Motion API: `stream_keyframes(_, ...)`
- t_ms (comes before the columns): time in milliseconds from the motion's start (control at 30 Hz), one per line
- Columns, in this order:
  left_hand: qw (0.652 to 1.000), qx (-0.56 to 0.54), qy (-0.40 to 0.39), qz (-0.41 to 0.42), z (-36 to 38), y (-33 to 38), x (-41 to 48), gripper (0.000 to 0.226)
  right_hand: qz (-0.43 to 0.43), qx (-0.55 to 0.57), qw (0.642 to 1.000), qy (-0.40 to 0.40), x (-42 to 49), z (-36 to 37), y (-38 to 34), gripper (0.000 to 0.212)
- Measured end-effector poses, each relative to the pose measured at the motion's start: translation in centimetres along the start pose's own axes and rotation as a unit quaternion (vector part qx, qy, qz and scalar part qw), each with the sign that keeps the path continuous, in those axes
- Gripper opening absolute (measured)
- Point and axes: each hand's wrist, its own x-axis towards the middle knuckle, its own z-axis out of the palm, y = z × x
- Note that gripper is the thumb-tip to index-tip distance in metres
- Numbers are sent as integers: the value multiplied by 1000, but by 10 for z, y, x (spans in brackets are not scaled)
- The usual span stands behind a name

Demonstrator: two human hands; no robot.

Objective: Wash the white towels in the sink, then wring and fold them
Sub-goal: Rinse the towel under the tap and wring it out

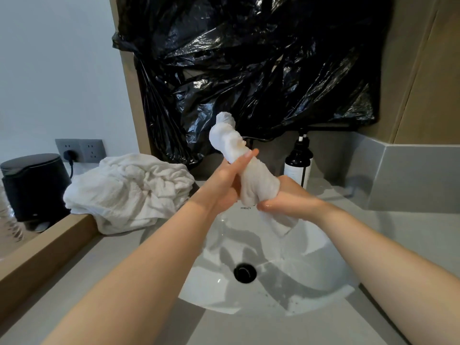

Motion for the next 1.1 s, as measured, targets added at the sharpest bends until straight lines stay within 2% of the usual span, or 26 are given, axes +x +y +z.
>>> stream_keyframes(33, 1000, 8, -11, 8, 1, -3, -1, 51, -1, -1, 1000, -29, 0, -4, 0, 28)
stream_keyframes(100, 999, -17, -13, 27, 3, -8, 1, 52, -10, 9, 995, -98, -2, -10, -1, 35)
stream_keyframes(167, 998, -48, 4, 33, 6, -9, 0, 41, -6, 107, 974, -200, -5, -15, 4, 37)
stream_keyframes(200, 998, -55, 7, 32, 6, -8, 1, 33, 14, 177, 955, -239, -7, -17, 7, 40)
stream_keyframes(267, 998, -64, -10, 21, 6, -5, 2, 21, 49, 333, 897, -288, -11, -20, 15, 63)
stream_keyframes(300, 997, -74, -21, 18, 6, -2, 2, 18, 67, 407, 863, -292, -11, -20, 21, 74)
stream_keyframes(367, 994, -103, -35, 25, 8, 3, 2, 15, 99, 517, 808, -265, -9, -9, 29, 80)
stream_keyframes(433, 991, -125, -41, 29, 8, 6, 1, 13, 149, 525, 805, -231, -7, 7, 36, 69)
stream_keyframes(467, 990, -134, -39, 28, 7, 6, 1, 13, 171, 510, 801, -265, -6, 13, 36, 69)
stream_keyframes(500, 989, -141, -35, 28, 4, 6, 1, 12, 169, 511, 773, -335, -7, 18, 36, 79)
stream_keyframes(533, 989, -142, -29, 29, 1, 5, 2, 12, 159, 538, 722, -405, -8, 21, 35, 91)
stream_keyframes(567, 990, -138, -26, 34, -3, 6, 2, 12, 143, 566, 681, -442, -9, 21, 33, 100)
stream_keyframes(600, 991, -128, -24, 40, -7, 6, 3, 12, 110, 578, 658, -470, -5, 18, 35, 105)
stream_keyframes(633, 992, -115, -24, 47, -10, 6, 3, 13, 74, 579, 657, -477, -4, 17, 38, 107)
stream_keyframes(733, 995, -74, -20, 63, -13, 8, 4, 15, 33, 586, 675, -447, -1, 18, 45, 94)
stream_keyframes(767, 996, -62, -15, 68, -12, 9, 4, 18, 35, 579, 692, -429, -3, 19, 41, 86)
stream_keyframes(800, 996, -52, -5, 73, -11, 9, 4, 24, 39, 561, 715, -415, -2, 19, 38, 83)
stream_keyframes(900, 994, -35, 40, 91, -7, 9, 6, 41, 58, 437, 826, -351, -1, 14, 31, 95)
stream_keyframes(933, 994, -28, 51, 93, -7, 7, 7, 42, 60, 393, 856, -329, -2, 13, 27, 89)
stream_keyframes(1000, 993, -24, 74, 89, -5, 5, 6, 38, 63, 325, 903, -272, -4, 12, 17, 61)
stream_keyframes(1100, 990, -60, 116, 60, -8, 1, 8, 30, 66, 234, 958, -149, -5, 14, 5, 32)
